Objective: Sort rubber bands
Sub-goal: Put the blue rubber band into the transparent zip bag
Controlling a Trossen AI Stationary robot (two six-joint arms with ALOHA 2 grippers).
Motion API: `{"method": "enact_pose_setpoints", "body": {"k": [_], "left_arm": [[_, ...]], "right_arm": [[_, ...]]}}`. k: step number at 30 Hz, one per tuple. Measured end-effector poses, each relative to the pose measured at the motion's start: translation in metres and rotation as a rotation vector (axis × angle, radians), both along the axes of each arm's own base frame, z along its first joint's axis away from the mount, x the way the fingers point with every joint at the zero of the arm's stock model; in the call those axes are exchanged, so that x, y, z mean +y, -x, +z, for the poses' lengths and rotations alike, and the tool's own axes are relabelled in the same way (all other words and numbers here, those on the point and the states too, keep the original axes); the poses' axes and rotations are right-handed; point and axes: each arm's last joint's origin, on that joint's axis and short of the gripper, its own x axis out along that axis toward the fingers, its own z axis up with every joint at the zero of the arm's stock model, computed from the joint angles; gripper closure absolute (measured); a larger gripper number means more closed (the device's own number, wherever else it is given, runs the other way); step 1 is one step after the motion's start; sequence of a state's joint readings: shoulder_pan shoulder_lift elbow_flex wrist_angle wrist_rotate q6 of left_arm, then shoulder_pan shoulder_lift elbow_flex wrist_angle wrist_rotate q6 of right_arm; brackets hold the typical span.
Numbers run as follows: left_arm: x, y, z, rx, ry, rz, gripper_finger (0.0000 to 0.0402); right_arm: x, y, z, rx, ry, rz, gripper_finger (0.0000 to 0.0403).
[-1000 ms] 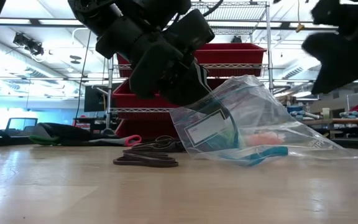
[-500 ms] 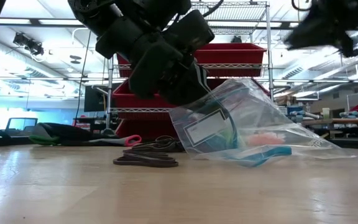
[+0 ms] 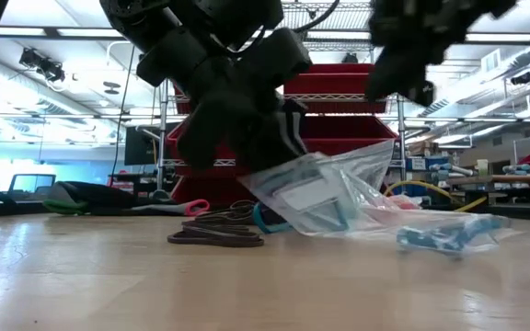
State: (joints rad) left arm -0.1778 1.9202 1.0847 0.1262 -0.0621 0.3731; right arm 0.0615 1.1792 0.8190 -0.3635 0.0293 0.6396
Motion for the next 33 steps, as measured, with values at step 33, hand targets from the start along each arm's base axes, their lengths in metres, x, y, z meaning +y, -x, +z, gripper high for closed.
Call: {"method": "enact_pose_setpoints", "body": {"k": [33], "left_arm": [[0.023,0.007,0.017,0.148,0.526,0.116,0.0275]], "right_arm": [[0.094,-0.048,-0.073,0.281,0.124,0.351,0.034]]}}
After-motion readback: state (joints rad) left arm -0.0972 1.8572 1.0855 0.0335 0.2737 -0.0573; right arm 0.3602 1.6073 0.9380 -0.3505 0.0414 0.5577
